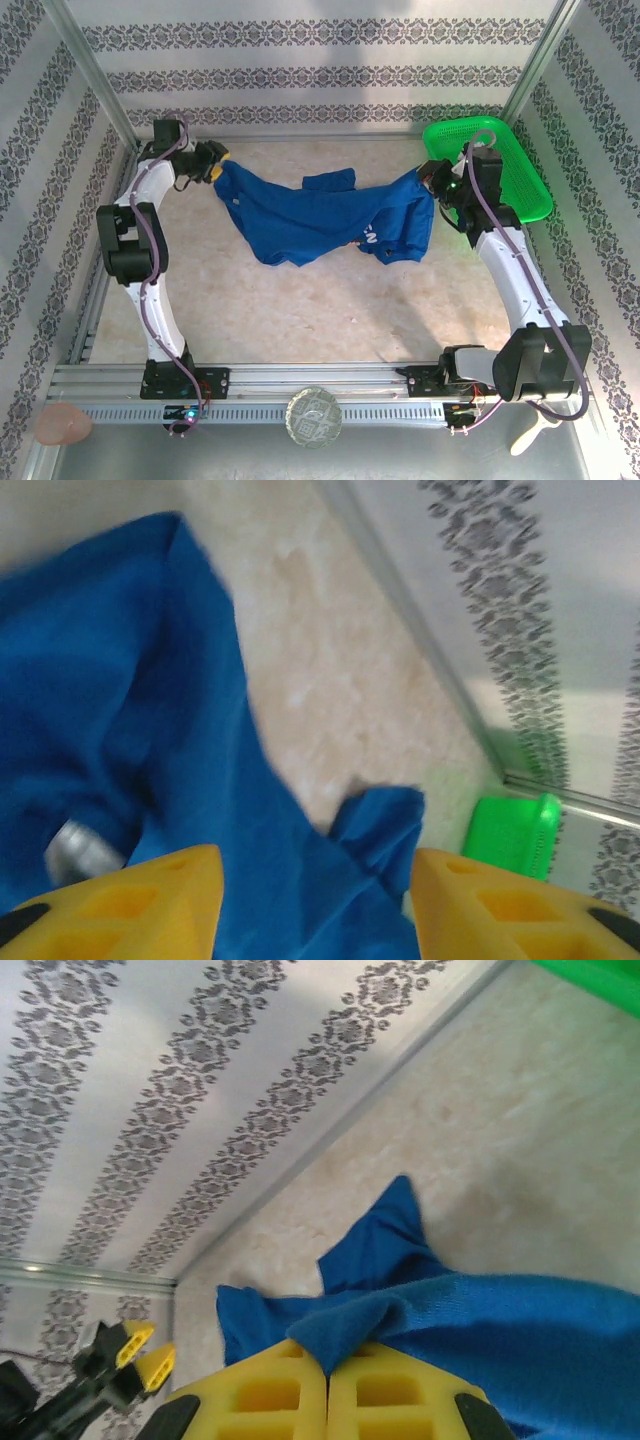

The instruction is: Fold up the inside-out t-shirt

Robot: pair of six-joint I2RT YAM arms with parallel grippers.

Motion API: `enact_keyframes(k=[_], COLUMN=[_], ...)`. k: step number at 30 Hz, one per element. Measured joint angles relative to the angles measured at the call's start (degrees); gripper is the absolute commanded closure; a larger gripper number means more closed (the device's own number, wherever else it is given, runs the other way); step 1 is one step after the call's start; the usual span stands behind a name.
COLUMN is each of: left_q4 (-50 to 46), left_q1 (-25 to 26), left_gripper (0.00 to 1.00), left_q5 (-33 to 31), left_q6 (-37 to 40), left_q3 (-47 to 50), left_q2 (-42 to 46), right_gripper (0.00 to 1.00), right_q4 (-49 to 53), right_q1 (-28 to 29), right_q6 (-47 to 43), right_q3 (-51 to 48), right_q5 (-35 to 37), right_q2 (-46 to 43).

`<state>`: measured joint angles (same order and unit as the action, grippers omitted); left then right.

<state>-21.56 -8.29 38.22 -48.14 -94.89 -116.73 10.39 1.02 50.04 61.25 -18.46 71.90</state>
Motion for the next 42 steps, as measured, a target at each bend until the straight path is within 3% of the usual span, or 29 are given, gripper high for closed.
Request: enact_keyframes(k=[6,10,13,16,23,42], left_q4=[0.68,4.28,5.66,5.70,7.08,10.56], left_q1=[4.81,14.53,22.58,27.58,29.59,33.59], left_gripper=[0.45,0.45,0.45,0.46,0.49,0.55], left_q5=[-4.26,-10.19,-16.37,-22.73,-30.71,-37.55], left_q6=[2.05,0.39,-2.08,-3.74,-6.45,-15.30], left_q3=[21.38,35.39,43.21,48.37,49.70,48.37], left_q2=[22.03,35.28,38.80,38.97,34.80,25.44], right_gripper=[1.00,1.00,1.00,1.00,1.00,1.00], right_q4=[-2.43,-4.28,-4.76,-4.90,-5.51,-6.40], right_q1=[0.00,0.00,0.00,0.00,0.00,-0.04], right_q6=[-2.49,-2.75,-2.97,-3.15,-3.17,-3.13], right_q3=[-0.81,-1.25,-2.27,-3.13,-3.65,-3.69], right_q5=[1.99,2.27,2.58,2.60,2.60,3.06], right_q2=[0.07,0.61,0.85,1.01,1.03,1.05])
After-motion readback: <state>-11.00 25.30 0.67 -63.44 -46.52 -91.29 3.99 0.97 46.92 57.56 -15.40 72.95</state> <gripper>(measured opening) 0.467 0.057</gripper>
